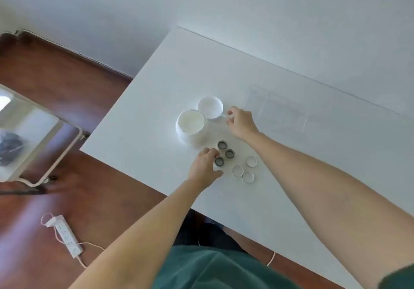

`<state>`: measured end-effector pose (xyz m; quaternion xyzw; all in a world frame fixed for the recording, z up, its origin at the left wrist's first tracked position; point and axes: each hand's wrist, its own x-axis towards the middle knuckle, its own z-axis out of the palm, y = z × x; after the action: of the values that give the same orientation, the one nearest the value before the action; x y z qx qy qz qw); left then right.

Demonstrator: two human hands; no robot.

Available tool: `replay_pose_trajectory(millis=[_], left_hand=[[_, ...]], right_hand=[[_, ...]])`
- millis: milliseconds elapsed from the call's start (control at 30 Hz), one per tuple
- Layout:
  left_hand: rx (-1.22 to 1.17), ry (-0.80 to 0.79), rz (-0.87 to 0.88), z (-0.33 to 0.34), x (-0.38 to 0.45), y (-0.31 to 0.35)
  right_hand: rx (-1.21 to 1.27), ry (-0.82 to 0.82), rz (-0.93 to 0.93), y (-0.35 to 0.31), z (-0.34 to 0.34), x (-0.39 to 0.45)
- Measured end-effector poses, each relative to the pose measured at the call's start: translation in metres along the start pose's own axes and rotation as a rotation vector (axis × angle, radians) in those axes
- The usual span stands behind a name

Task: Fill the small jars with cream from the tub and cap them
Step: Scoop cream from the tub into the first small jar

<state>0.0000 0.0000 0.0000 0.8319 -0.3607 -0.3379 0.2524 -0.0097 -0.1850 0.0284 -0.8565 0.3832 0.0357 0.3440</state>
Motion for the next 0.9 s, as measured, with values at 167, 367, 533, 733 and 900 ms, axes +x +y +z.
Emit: replay_pose_trajectory(millis=[167, 367, 533, 733, 900], left_hand=[[0.003, 0.038, -0.016, 0.001, 0.004, -0.005], [0.001, 0.050, 0.024, 0.005, 0.007, -0.010], [-0.017, 0.041, 0.064, 0.003, 0.008, -0.016], [-0.168, 0.067, 0.112, -0.007, 0.002, -0.014], [-0.280, 0.128, 0.152, -0.021, -0.013, -0.013]], right_hand=[[0.006, 0.054, 0.002, -0.009, 0.006, 0.010], [0.015, 0.102, 0.022, -0.009, 0.018, 0.021], [0.106, 0.149, 0.093, -0.013, 0.023, 0.025], [0.217, 0.210, 0.136, -0.018, 0.021, 0.025], [0.238, 0.202, 0.116, -0.019, 0.014, 0.017]])
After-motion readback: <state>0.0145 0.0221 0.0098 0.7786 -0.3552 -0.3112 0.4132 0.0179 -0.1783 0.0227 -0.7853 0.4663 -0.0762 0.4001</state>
